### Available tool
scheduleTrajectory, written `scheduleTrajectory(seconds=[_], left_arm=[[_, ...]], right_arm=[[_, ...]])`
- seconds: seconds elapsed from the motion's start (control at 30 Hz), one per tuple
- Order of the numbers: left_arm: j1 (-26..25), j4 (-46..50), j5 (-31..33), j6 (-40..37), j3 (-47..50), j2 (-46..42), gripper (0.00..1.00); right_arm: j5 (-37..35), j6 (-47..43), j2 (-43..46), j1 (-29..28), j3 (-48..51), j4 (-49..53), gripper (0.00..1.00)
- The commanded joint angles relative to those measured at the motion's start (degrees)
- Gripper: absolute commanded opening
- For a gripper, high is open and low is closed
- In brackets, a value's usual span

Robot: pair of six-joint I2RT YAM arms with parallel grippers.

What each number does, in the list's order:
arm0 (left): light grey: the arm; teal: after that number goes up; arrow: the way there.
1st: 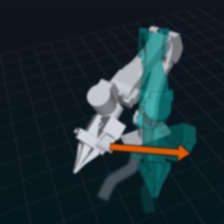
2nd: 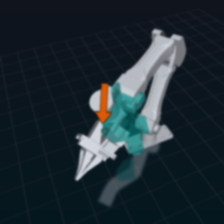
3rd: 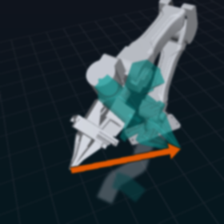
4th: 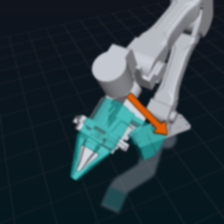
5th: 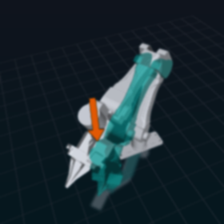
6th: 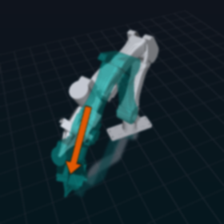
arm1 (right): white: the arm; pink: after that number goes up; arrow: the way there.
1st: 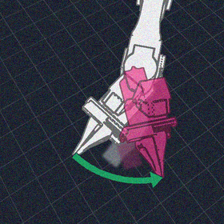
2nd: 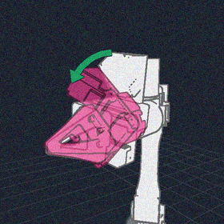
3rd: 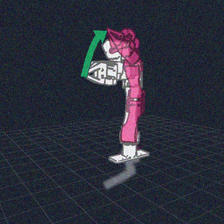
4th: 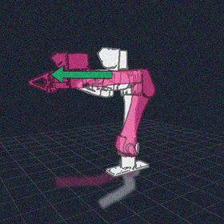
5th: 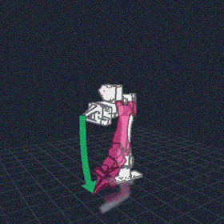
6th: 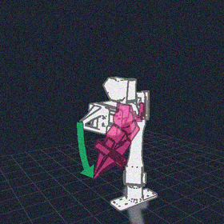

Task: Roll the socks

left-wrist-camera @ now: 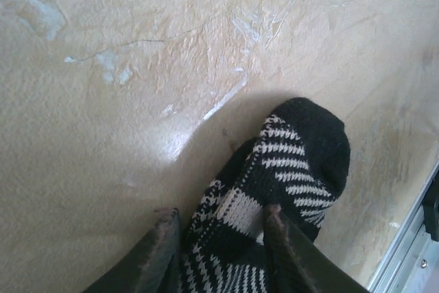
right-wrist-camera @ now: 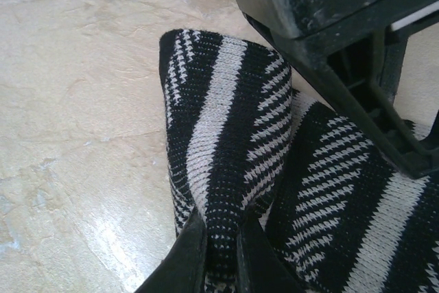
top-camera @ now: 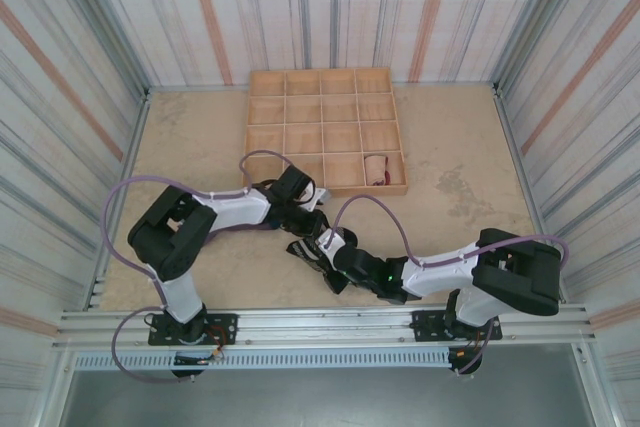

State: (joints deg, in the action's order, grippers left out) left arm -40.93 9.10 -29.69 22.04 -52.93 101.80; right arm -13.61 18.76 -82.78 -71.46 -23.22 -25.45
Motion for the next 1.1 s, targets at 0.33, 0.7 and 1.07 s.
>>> scheduleTrajectory(seconds=[0.33,0.7,1.07], left_arm=[[-3.42,6.27,16.12,4.94,1.33,3.43,0.0],[0.38,8.03,21.75,9.75,3.22,-2.59,0.0],[1.7,8.43,23.91,11.72,0.77,-0.24,0.0]], right_arm=[[1.47,0.94,0.7,1.36,1.54,4.4,0.0],[18.61,5.55,0.99,11.74,2.5,4.16,0.0],[35.09,16.95,-12.41,25.27,-3.39,4.03,0.0]])
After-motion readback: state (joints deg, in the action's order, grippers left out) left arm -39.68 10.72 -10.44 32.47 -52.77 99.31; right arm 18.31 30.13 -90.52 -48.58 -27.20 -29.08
